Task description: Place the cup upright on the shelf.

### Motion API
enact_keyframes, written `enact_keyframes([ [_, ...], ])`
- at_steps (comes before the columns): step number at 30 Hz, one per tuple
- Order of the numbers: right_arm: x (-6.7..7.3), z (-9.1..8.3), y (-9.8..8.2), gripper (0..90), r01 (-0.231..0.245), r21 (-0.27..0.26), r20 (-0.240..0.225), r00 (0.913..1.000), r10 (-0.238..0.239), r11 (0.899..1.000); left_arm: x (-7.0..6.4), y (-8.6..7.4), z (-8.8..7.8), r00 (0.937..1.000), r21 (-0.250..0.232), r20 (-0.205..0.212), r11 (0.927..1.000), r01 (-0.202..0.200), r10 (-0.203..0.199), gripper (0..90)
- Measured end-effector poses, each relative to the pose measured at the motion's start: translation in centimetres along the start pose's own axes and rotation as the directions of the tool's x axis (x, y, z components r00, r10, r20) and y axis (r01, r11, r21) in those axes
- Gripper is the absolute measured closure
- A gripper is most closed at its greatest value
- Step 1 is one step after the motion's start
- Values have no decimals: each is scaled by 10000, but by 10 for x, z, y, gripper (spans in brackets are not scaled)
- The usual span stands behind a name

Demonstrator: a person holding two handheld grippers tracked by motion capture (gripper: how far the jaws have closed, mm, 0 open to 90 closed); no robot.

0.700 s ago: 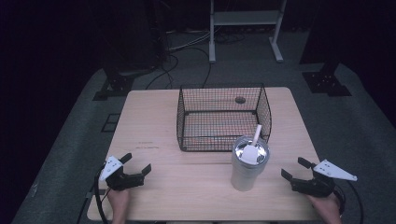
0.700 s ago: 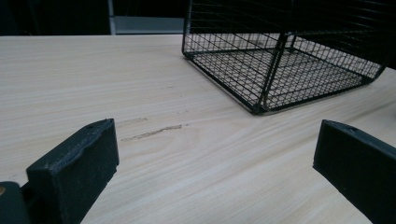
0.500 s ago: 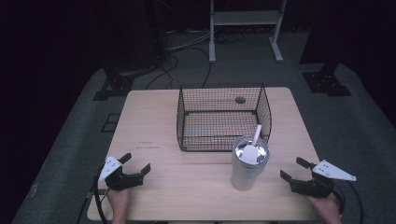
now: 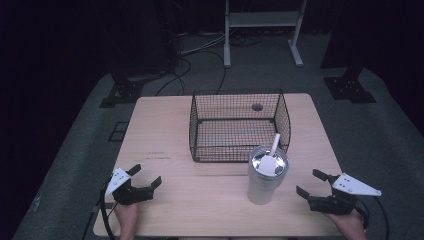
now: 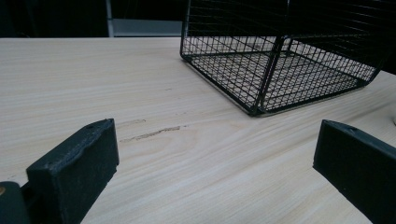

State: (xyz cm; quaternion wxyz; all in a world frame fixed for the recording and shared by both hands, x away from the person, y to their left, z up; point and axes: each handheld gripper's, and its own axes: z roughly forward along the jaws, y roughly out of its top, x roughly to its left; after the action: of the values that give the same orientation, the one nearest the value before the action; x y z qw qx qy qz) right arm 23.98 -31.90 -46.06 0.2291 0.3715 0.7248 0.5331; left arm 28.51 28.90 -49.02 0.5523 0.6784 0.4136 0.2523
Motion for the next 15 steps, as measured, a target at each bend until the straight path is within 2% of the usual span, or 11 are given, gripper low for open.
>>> enact_keyframes([
  [5, 6, -2, 1, 121, 101, 139, -304, 9995, -97, 9999, 0, 0, 0, 10000, 22, -88, 10000, -1, 1, 0],
  [10, 15, -2, 7, 113, 236, 7, -683, 9974, -235, 9997, -1, 0, 0, 9999, 28, -127, 10000, -85, 86, 0],
  [15, 31, 4, 14, 94, 807, 111, -1128, 9905, -790, 9967, -2, 0, 0, 9998, 1, -154, 10000, -93, 93, 0],
])
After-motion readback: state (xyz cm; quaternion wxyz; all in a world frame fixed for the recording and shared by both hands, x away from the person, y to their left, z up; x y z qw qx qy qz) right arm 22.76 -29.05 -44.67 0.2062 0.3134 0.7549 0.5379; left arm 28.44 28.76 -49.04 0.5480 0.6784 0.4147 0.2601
